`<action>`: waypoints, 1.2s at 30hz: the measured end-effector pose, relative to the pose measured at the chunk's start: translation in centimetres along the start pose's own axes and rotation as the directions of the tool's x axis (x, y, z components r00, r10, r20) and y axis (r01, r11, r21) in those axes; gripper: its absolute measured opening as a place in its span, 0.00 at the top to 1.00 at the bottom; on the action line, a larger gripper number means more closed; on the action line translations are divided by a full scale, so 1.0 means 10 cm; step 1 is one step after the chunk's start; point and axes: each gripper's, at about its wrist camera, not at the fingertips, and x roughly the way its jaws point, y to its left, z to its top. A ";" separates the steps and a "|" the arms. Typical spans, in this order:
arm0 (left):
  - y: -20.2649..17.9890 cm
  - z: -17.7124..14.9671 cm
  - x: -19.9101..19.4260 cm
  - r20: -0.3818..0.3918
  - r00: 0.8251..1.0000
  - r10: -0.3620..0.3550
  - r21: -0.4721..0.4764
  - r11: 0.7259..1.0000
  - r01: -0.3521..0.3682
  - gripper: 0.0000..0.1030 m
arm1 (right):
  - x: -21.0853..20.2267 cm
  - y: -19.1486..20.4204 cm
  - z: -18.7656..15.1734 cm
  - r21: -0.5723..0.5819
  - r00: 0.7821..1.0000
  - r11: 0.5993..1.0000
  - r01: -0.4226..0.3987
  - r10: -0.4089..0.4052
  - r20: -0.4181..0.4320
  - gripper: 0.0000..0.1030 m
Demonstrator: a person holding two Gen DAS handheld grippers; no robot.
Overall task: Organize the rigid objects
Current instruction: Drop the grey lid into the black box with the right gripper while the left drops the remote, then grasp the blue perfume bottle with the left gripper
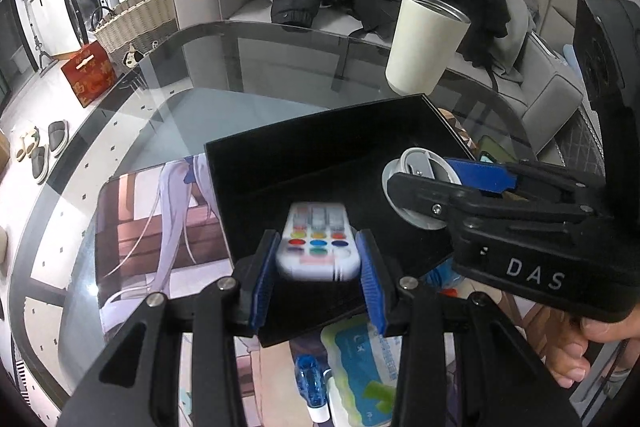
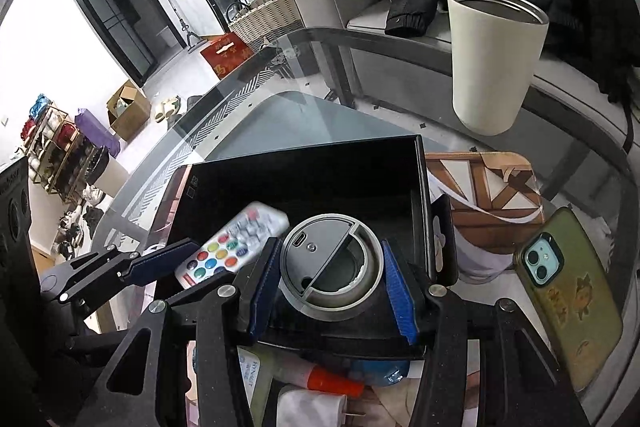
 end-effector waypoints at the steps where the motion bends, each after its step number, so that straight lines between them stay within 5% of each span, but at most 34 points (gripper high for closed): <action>1: 0.00 0.00 0.00 0.000 1.000 -0.001 0.000 1.000 0.001 0.63 | 0.00 -0.01 0.00 0.000 1.000 1.000 0.000 0.000 0.000 0.51; 6: 0.00 -0.01 -0.01 0.005 1.000 -0.007 0.001 1.000 0.007 0.60 | 0.02 -0.06 0.01 0.009 1.000 1.000 -0.010 0.010 -0.005 0.50; 12: -0.02 -0.03 -0.12 0.047 0.999 0.007 0.011 1.000 -0.008 0.46 | -0.05 -0.09 0.00 0.018 1.000 1.000 -0.016 0.016 0.008 0.50; 26: 0.06 -0.38 -0.71 0.220 0.975 0.024 0.034 0.999 -0.032 0.46 | -1.04 0.09 -0.29 -0.096 0.957 0.994 0.044 -0.014 0.290 0.50; 36: 0.28 -0.81 -0.53 0.104 0.993 0.055 0.017 0.998 -0.057 0.47 | -0.84 0.07 -0.72 -0.199 0.988 0.979 0.038 -0.006 0.156 0.50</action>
